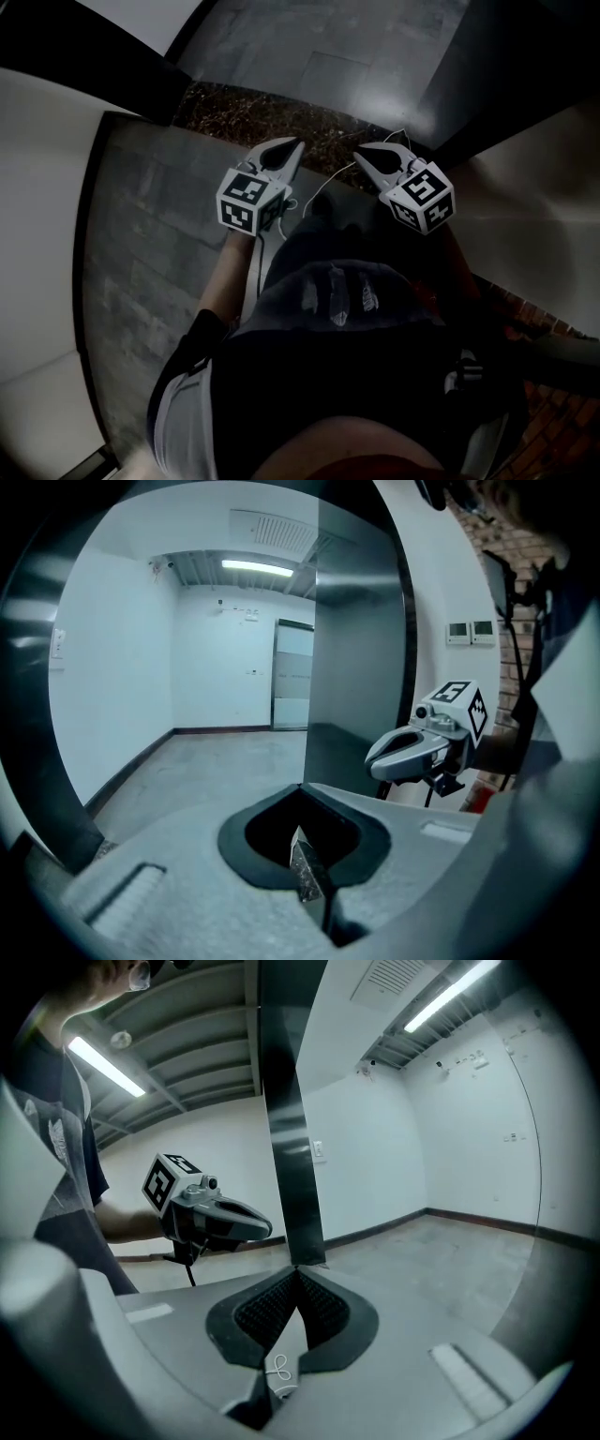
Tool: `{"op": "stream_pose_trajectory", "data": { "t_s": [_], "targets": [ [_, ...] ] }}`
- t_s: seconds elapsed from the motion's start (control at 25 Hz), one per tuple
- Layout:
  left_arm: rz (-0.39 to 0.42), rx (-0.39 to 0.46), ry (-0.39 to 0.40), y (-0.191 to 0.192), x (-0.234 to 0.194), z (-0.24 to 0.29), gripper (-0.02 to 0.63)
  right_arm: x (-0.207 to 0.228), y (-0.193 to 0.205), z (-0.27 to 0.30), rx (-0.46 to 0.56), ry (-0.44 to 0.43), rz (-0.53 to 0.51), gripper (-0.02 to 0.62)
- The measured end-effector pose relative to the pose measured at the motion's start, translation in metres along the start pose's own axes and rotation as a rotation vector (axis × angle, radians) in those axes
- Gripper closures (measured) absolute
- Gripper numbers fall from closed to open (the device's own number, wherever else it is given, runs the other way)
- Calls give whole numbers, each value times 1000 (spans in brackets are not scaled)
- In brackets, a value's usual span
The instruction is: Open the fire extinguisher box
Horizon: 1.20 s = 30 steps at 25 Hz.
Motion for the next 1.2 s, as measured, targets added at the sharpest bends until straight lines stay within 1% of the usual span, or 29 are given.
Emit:
{"op": "stream_pose_trajectory", "data": {
  "t_s": [0.12,0.32,0.44,0.68,0.8,0.96,1.04,1.2],
  "targets": [
    [5,-2,10,-1,0,4,606,-1,-4,4,-4,-3,-29,594],
    [-23,13,8,0,-11,0,606,-8,-18,15,-18,-21,-83,594],
    [-38,19,11,3,-14,-4,606,-15,-22,18,-25,-23,-88,594],
    [-71,26,17,10,-39,8,606,-2,-27,41,-49,-16,-99,594],
    [-90,30,19,15,-62,11,606,4,-34,62,-64,-7,-116,594],
    [-117,55,13,10,-99,15,606,17,-50,94,-99,-1,-139,594],
    [-125,62,10,8,-121,13,606,20,-60,112,-108,-1,-140,594],
    [-135,103,0,-3,-174,11,606,29,-86,154,-114,9,-137,594]
  ]
}}
Point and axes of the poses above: the fingertips, and each gripper's own axes: z forward along the fingers, x to its right, y out of its underside, the point moved 3 cm from there along -z, backward along the fingers, and after that the axes turned 4 degrees about y, right-handed, at the moved point
